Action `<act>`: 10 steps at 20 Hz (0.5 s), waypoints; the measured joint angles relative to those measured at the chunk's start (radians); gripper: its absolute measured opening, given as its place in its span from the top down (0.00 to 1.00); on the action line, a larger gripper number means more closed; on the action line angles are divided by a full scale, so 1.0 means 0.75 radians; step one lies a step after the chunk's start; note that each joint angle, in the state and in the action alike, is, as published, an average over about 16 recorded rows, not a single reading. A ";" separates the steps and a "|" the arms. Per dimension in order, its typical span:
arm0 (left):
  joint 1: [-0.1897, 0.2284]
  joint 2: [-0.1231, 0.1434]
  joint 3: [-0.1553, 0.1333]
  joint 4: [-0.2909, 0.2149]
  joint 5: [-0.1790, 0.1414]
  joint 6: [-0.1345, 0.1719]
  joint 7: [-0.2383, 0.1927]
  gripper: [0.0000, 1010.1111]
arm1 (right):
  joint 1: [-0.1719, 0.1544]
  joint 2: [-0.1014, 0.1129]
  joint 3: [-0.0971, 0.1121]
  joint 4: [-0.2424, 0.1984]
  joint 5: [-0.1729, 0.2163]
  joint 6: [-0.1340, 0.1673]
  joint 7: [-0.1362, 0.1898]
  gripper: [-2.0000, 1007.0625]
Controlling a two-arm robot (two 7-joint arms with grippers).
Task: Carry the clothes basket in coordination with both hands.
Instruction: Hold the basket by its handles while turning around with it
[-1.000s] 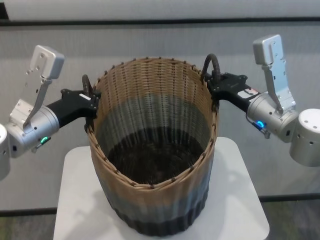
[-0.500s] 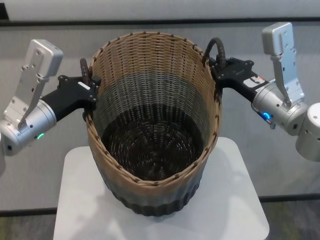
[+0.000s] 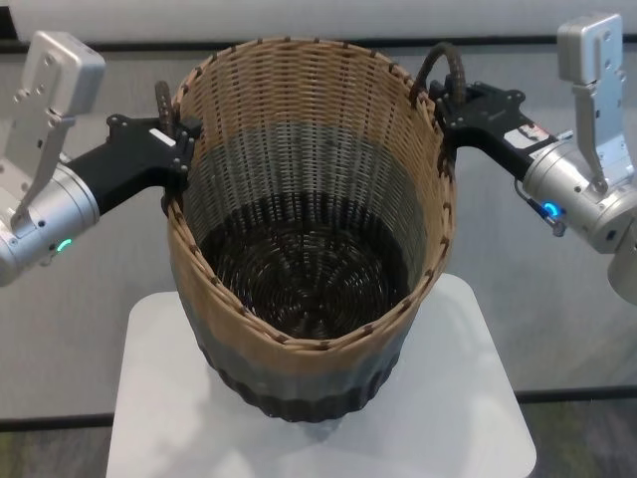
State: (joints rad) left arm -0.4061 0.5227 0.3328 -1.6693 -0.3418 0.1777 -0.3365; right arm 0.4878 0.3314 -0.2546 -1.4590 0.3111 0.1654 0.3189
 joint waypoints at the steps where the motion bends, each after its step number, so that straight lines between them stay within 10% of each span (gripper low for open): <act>1: 0.001 0.002 -0.008 -0.014 -0.005 0.010 -0.007 1.00 | -0.002 0.002 0.004 -0.009 0.005 0.000 0.001 0.83; 10: 0.014 0.019 -0.061 -0.107 -0.065 0.075 -0.052 1.00 | -0.018 0.023 0.031 -0.081 0.050 0.004 0.001 0.83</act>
State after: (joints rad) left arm -0.3959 0.5367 0.2872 -1.7497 -0.3905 0.2339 -0.3753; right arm 0.4740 0.3486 -0.2313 -1.5199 0.3487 0.1682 0.3200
